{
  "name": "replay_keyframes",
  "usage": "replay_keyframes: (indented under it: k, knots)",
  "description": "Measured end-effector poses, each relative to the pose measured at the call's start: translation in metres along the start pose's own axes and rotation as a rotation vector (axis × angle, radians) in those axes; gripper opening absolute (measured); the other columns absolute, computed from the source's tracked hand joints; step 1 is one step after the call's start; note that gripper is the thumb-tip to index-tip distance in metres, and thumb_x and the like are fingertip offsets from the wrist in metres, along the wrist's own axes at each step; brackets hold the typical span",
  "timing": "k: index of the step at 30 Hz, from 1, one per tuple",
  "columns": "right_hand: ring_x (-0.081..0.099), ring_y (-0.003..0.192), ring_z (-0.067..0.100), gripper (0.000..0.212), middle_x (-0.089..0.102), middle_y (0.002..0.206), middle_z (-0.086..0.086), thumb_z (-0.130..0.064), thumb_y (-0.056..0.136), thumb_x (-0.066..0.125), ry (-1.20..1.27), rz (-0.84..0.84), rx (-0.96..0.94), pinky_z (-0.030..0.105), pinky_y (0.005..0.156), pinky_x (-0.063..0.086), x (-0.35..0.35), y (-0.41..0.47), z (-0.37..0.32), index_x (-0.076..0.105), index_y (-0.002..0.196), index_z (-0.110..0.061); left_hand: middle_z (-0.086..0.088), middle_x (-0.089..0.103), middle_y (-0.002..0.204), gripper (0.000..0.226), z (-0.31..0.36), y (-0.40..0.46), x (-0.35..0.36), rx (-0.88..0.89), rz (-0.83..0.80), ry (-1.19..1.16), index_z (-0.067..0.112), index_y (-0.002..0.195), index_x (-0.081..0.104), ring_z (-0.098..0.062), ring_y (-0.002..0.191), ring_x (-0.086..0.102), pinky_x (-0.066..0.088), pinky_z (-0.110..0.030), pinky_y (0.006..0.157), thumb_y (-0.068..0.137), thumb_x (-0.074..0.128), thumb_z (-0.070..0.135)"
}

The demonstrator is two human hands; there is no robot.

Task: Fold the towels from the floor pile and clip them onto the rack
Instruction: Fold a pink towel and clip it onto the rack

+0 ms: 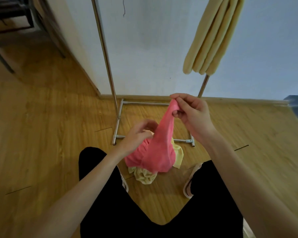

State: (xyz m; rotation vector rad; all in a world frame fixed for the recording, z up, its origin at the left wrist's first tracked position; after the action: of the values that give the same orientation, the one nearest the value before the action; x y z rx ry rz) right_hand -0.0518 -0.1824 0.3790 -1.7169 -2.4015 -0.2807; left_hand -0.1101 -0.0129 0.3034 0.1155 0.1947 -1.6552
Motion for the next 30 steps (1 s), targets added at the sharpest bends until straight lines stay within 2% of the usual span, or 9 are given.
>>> replay_keyframes:
  k: [2,5,7,9,12,18,24,26,30]
  knots:
    - [0.059,0.065,0.014,0.018,0.065,0.075,0.003,0.002,0.095,0.048,0.019,-0.024,-0.023,0.023,0.064,0.052,0.007,0.001,-0.003,0.066,0.1,0.002,0.005,0.061,0.108,0.037,-0.001,-0.008,0.006,-0.012,-0.023,0.209,0.015,0.116,0.056,-0.013,0.101,0.06,0.052,-0.026,0.087,0.082,0.07,0.019]
    - [0.06,0.064,0.015,0.018,0.065,0.074,0.002,0.002,0.095,0.048,0.059,-0.062,-0.048,0.023,0.066,0.053,0.017,0.003,-0.01,0.065,0.101,0.003,0.008,0.061,0.098,0.043,0.002,-0.008,0.008,0.005,0.167,0.393,0.019,0.11,0.057,-0.007,0.089,0.058,0.046,-0.015,0.073,0.078,0.073,0.043]
    - [0.06,0.063,0.014,0.019,0.065,0.076,0.004,0.003,0.095,0.047,0.079,-0.073,-0.056,0.022,0.065,0.053,0.022,0.004,-0.015,0.065,0.1,0.003,0.003,0.062,0.087,0.029,0.006,-0.006,0.007,0.066,0.282,0.411,0.017,0.099,0.059,-0.01,0.078,0.058,0.046,-0.016,0.064,0.083,0.07,0.038]
    - [0.061,0.063,0.014,0.019,0.065,0.076,0.006,0.003,0.095,0.046,0.083,-0.068,-0.064,0.021,0.065,0.054,0.023,0.006,-0.018,0.065,0.101,0.003,-0.002,0.064,0.084,0.013,0.011,-0.004,0.005,0.112,0.351,0.395,0.013,0.096,0.061,-0.016,0.075,0.061,0.053,-0.025,0.066,0.087,0.066,0.022]
    - [0.06,0.062,0.014,0.019,0.064,0.077,0.008,0.003,0.095,0.046,0.104,-0.011,-0.067,0.022,0.066,0.054,0.02,0.009,-0.019,0.064,0.102,0.004,-0.002,0.066,0.093,0.021,0.02,-0.008,0.0,0.19,0.41,0.377,0.009,0.106,0.063,-0.013,0.083,0.063,0.054,-0.021,0.075,0.085,0.063,0.005]
    - [0.059,0.062,0.015,0.02,0.061,0.075,0.011,0.003,0.095,0.046,0.158,0.094,-0.027,0.024,0.07,0.055,0.012,0.009,-0.014,0.063,0.106,0.006,0.015,0.046,0.067,0.008,0.012,-0.018,-0.01,0.29,0.385,0.529,0.013,0.094,0.059,-0.002,0.058,0.048,0.038,-0.014,0.054,0.091,0.057,0.006]
    - [0.061,0.065,0.014,0.018,0.063,0.077,0.01,0.004,0.093,0.051,0.177,0.186,0.017,0.02,0.069,0.055,-0.004,0.007,-0.008,0.065,0.104,0.004,0.013,0.052,0.065,0.016,0.017,-0.022,-0.018,0.139,0.432,0.218,0.029,0.084,0.059,0.002,0.056,0.049,0.038,-0.014,0.052,0.096,0.053,0.021]
    - [0.063,0.074,0.016,0.022,0.066,0.084,0.011,0.005,0.088,0.058,0.09,0.166,0.052,0.022,0.075,0.056,-0.011,0.003,-0.002,0.065,0.108,0.003,0.013,0.047,0.061,0.019,0.028,-0.021,-0.023,0.157,0.482,0.171,0.024,0.08,0.06,0.002,0.055,0.044,0.035,-0.014,0.052,0.097,0.051,0.022]
    - [0.067,0.095,0.018,0.039,0.067,0.103,0.005,0.004,0.078,0.07,-0.452,0.037,-0.008,0.027,0.083,0.056,-0.02,-0.006,0.014,0.063,0.116,-0.004,-0.002,0.047,0.064,0.027,0.047,-0.02,-0.03,0.161,0.509,0.113,0.002,0.086,0.064,-0.001,0.058,0.043,0.037,-0.011,0.056,0.097,0.05,0.023]
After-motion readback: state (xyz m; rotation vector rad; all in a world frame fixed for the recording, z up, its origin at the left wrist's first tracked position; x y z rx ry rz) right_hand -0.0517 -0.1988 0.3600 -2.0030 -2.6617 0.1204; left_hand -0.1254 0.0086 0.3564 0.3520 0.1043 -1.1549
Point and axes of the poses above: each hand's wrist, its own y-axis towards the middle knuckle, its own x-axis out of the palm, z = x × y, the point moved 2 cm from there along y, towards the middle knuckle
